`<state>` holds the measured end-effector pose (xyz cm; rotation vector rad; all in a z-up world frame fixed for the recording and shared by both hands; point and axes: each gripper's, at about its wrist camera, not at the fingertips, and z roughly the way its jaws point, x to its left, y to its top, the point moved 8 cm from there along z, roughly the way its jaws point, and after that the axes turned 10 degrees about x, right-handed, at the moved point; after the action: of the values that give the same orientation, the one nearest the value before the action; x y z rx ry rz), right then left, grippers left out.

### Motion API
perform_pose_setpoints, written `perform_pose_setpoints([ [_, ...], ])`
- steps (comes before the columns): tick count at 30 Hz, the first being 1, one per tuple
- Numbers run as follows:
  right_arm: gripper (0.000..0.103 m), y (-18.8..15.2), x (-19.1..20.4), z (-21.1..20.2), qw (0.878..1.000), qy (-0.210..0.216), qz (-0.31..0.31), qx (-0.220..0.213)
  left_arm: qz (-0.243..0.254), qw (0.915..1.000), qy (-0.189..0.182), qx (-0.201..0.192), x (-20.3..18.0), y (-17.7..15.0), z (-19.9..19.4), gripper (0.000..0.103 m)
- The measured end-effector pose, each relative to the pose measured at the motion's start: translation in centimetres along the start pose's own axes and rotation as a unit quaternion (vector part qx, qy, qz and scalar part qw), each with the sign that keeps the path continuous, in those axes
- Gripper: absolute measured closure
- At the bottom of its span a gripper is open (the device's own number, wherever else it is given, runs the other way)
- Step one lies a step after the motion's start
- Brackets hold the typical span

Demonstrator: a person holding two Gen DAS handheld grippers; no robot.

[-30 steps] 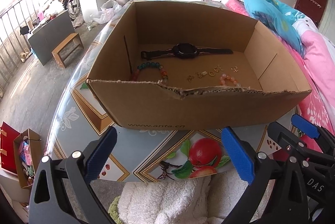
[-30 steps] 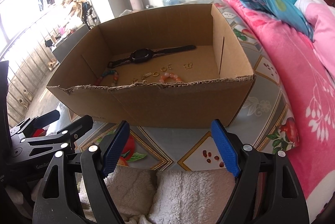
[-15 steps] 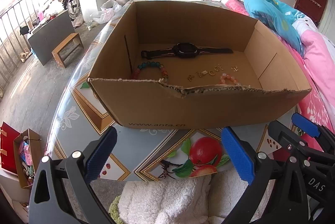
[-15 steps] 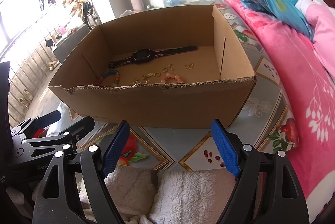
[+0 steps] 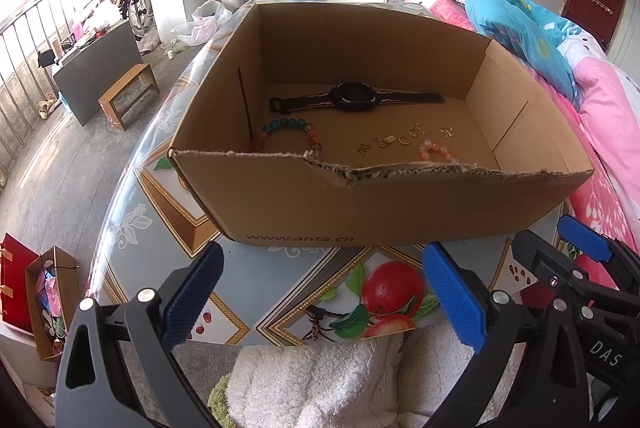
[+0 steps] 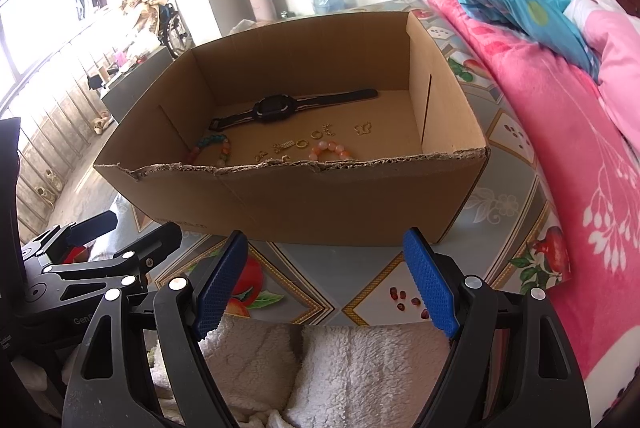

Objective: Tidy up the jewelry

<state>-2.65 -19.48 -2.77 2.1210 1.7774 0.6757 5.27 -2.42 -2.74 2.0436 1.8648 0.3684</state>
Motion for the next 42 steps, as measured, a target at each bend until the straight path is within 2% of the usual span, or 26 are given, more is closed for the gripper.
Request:
perform_pose_setpoints([
  [42, 0.027, 0.03, 0.17, -0.24, 1.0, 0.002, 0.0, 0.0, 0.0, 1.0, -0.002, 0.003, 0.09, 0.03, -0.1, 0.005],
])
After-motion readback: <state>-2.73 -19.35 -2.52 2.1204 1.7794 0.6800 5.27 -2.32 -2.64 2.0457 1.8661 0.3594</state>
